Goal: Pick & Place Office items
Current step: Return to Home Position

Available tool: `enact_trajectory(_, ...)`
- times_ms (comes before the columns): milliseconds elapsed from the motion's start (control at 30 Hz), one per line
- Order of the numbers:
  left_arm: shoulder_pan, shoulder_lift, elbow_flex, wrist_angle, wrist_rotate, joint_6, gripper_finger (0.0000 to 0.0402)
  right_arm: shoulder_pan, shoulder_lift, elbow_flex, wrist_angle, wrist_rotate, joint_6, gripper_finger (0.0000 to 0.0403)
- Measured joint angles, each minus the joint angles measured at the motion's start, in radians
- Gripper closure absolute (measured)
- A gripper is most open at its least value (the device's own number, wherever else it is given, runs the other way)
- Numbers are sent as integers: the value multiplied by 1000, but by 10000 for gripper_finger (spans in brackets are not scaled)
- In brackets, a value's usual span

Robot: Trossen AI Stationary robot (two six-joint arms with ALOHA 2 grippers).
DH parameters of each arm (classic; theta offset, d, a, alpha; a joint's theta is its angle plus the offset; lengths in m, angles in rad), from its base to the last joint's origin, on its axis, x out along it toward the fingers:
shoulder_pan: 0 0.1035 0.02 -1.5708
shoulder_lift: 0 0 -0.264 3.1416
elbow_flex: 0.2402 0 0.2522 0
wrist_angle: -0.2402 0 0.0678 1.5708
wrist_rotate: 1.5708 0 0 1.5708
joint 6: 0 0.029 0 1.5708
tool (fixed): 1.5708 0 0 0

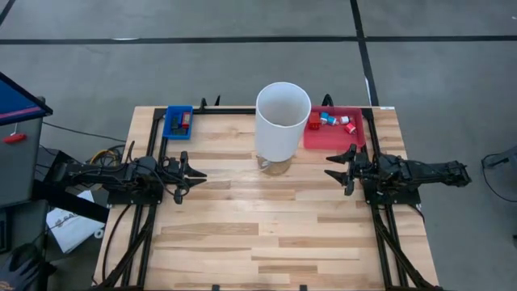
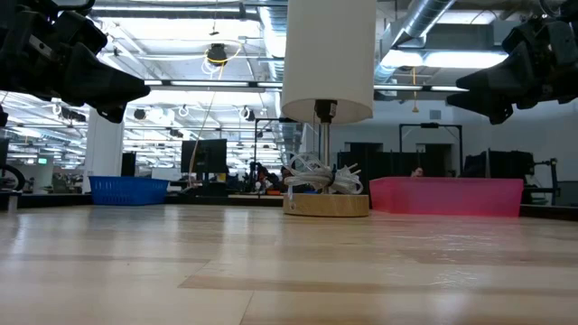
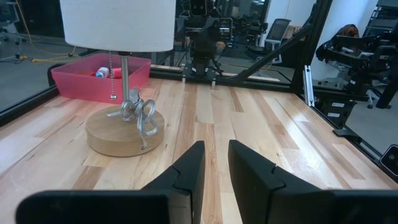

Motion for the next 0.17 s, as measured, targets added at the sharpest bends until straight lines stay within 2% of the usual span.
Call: enact_trajectory(167, 0, 0, 0, 0, 0, 0, 334, 0, 0, 0, 0, 0, 0, 168)
